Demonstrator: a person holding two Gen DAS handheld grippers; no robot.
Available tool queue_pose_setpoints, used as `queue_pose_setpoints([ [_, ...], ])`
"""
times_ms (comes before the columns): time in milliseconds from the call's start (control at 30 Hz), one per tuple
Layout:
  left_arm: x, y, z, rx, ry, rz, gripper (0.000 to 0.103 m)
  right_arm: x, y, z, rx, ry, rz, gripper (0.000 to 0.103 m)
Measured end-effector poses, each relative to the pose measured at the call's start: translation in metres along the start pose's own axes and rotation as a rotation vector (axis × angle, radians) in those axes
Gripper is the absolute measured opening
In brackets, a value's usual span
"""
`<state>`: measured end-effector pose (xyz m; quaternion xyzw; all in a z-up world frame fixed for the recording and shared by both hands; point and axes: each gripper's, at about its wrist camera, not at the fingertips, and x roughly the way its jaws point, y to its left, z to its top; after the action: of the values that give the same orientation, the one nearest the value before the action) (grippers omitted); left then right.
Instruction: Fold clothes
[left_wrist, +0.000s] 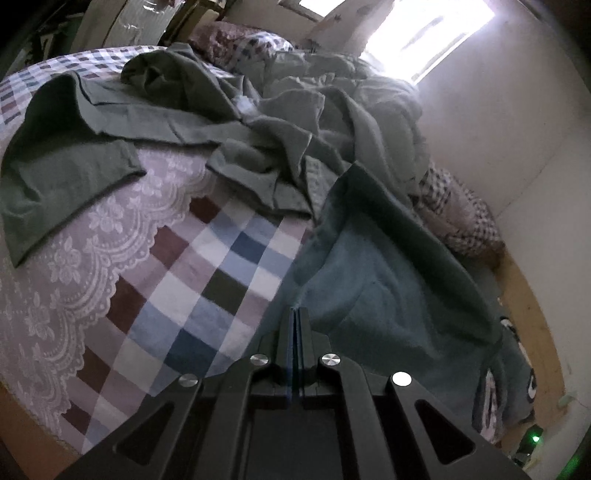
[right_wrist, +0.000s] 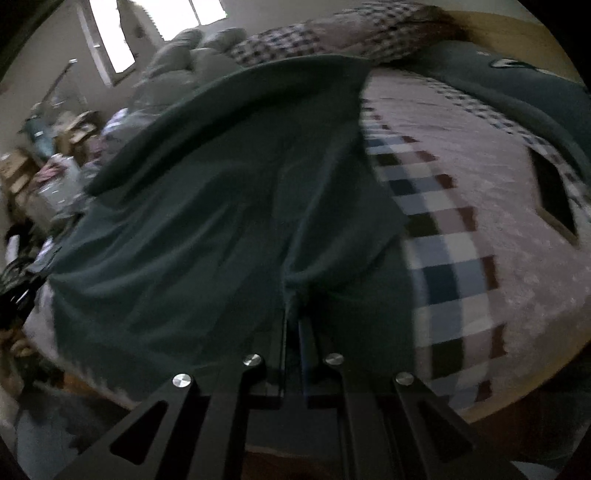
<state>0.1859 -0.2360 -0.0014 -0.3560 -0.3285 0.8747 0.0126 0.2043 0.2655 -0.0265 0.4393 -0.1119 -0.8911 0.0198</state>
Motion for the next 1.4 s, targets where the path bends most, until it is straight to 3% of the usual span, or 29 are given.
queue_pose_setpoints([
  [133,0.002,0.001,-0.001,0.003,0.014,0.002,0.000,-0.004,-0.007,0.001,0.035,-0.013,-0.080,0.007],
  [200,0.003,0.003,-0.002,-0.003,0.028,-0.003,0.000,-0.007,-0.008,0.001,0.042,-0.021,-0.132,0.015],
  [267,0.004,0.003,-0.003,-0.007,0.037,-0.006,0.000,-0.013,-0.004,-0.002,0.042,-0.046,-0.193,0.038],
  [367,0.005,0.002,-0.002,-0.004,0.045,-0.013,0.000,-0.029,0.010,-0.012,0.035,-0.094,-0.208,0.040],
  [433,0.007,0.001,-0.003,-0.001,0.055,-0.014,0.001,-0.036,0.030,-0.026,-0.002,-0.095,-0.145,0.040],
  [567,0.010,-0.004,-0.003,0.007,0.077,-0.029,0.003,-0.023,0.057,-0.045,-0.030,-0.009,0.042,0.040],
  [667,0.012,-0.007,-0.005,0.016,0.093,-0.040,0.011,-0.009,0.066,-0.046,-0.015,0.043,0.134,0.040],
  [733,0.013,-0.008,-0.006,0.021,0.102,-0.046,0.022,0.001,0.066,-0.046,0.014,0.079,0.160,0.040],
  [933,0.015,-0.012,-0.006,0.043,0.112,-0.053,0.024,0.026,0.064,-0.047,0.085,0.158,0.187,0.040],
  [1000,0.015,-0.012,-0.006,0.046,0.115,-0.063,0.022,0.028,0.067,-0.049,0.089,0.152,0.189,0.038],
  [1033,0.015,-0.012,-0.006,0.048,0.116,-0.070,0.013,0.028,0.070,-0.051,0.087,0.149,0.190,0.030],
  [1067,0.015,-0.012,-0.006,0.048,0.117,-0.076,0.009,0.031,0.072,-0.051,0.082,0.153,0.187,0.010],
  [1133,0.013,-0.013,-0.006,0.055,0.100,-0.073,0.006,0.033,0.073,-0.051,0.075,0.157,0.194,0.002],
  [1400,0.003,-0.011,-0.002,0.037,0.054,-0.095,0.005,0.001,0.089,-0.053,-0.003,0.118,0.240,0.000],
])
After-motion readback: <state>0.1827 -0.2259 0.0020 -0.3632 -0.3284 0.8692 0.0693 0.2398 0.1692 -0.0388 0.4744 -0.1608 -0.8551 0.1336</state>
